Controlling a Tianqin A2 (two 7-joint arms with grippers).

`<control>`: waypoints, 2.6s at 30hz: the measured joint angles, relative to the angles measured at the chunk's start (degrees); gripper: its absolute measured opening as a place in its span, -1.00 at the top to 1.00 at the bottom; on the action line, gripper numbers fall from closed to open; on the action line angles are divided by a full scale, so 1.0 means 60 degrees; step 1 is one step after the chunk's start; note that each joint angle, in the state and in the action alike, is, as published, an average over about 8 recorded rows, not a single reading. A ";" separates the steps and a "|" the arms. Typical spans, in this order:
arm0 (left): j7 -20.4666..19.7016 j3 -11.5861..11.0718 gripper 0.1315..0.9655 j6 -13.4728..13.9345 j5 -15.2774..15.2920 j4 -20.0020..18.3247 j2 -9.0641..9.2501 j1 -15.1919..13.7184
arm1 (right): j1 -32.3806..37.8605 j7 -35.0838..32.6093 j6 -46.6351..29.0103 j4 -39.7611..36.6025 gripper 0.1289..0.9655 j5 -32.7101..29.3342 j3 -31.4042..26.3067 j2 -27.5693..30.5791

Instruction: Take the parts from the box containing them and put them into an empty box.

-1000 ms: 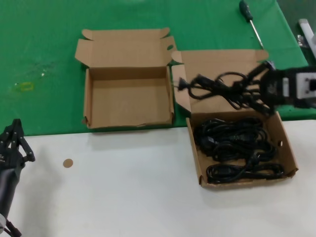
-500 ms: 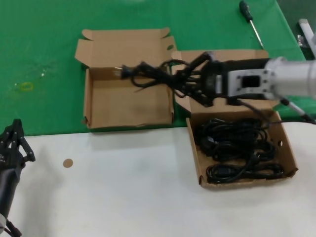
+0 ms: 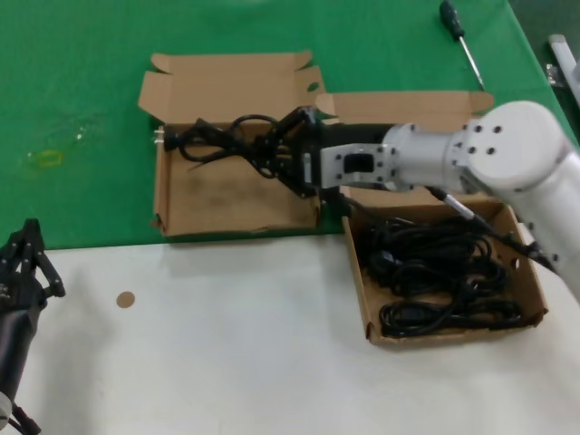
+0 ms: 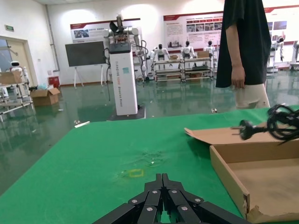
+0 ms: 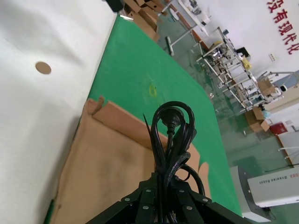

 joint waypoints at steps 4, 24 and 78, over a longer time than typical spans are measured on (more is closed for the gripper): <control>0.0000 0.0000 0.95 0.0000 0.0000 0.0000 0.0000 0.0000 | 0.0461 -0.1168 0.0281 -0.1582 0.87 0.0307 0.0147 -0.0702; 0.0000 0.0000 0.95 0.0000 0.0000 0.0000 0.0000 0.0000 | 0.2381 -0.5912 0.0766 -0.7512 0.76 0.1619 0.1506 -0.2601; 0.0001 0.0000 0.76 0.0000 -0.0001 0.0000 0.0000 0.0000 | -0.1411 0.0791 0.1754 0.0519 -0.98 0.0512 0.1275 0.0115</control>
